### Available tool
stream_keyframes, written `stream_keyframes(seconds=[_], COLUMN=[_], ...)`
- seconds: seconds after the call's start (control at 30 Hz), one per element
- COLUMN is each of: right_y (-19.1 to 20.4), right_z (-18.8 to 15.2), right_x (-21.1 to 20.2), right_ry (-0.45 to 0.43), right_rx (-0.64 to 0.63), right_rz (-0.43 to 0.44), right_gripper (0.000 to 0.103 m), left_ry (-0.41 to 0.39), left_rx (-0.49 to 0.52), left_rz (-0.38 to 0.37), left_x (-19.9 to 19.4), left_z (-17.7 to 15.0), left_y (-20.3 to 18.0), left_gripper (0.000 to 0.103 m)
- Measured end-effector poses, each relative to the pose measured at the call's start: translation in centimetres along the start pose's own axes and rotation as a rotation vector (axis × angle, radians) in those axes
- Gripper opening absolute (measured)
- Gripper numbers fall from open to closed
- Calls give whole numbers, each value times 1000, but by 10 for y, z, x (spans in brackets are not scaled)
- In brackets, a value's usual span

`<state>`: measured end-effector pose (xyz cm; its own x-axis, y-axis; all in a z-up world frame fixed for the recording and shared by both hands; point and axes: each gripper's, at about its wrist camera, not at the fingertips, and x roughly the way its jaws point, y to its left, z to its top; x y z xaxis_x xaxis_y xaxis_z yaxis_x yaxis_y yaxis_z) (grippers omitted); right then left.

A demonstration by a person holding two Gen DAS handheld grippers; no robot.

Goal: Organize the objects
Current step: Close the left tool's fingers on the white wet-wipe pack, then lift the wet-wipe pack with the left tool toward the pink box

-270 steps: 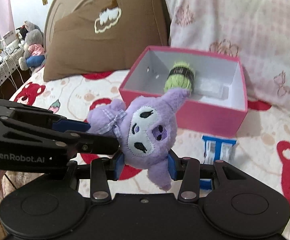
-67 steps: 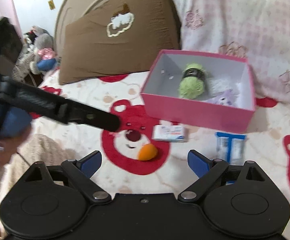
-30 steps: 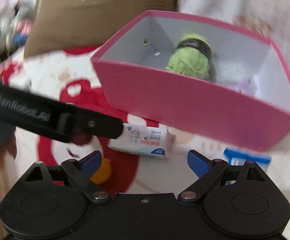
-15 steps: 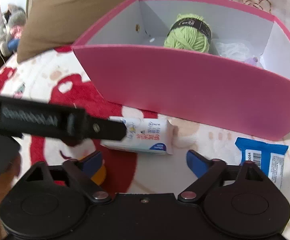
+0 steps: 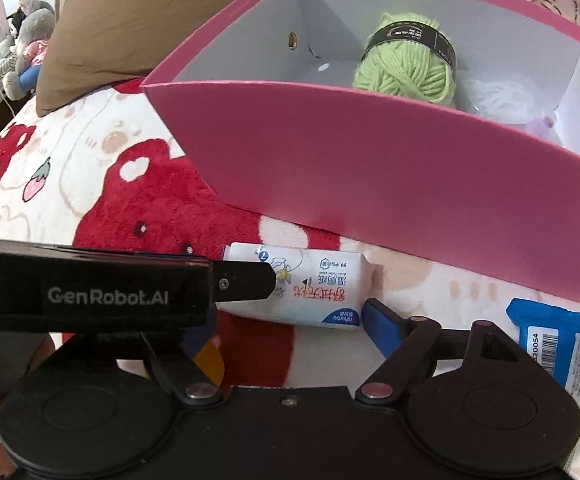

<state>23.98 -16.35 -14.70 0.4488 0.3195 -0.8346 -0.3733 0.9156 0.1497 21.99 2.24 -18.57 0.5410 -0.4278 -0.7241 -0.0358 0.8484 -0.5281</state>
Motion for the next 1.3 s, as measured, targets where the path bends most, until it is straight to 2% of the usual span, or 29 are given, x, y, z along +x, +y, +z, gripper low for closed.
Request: stream_keyframes(seconds=[0.03, 0.07, 0.3, 0.43, 0.57, 0.63, 1.3], right_y=[1, 0, 3, 2, 1, -1, 2], right_z=[1, 2, 0, -2, -3, -3, -4], right_x=[2, 4, 15, 16, 9, 7, -5], right_ry=[3, 7, 11, 2, -28, -29, -35], right_rx=[6, 12, 10, 11, 27, 36, 18], right_rz=[-1, 1, -10, -8, 2, 8, -25], right_gripper=[84, 84, 89, 89, 84, 83, 83], left_ry=[6, 7, 6, -1, 13, 25, 31], left_rx=[-19, -43, -84, -67, -30, -49, -16], left_rz=[-10, -8, -26, -21, -29, -42, -97], left_x=[1, 2, 6, 6, 8, 9, 0], left_z=[0, 0, 0, -2, -1, 0, -5], left_y=[2, 5, 13, 13, 9, 11, 0], left_gripper=[30, 28, 26, 26, 27, 27, 33])
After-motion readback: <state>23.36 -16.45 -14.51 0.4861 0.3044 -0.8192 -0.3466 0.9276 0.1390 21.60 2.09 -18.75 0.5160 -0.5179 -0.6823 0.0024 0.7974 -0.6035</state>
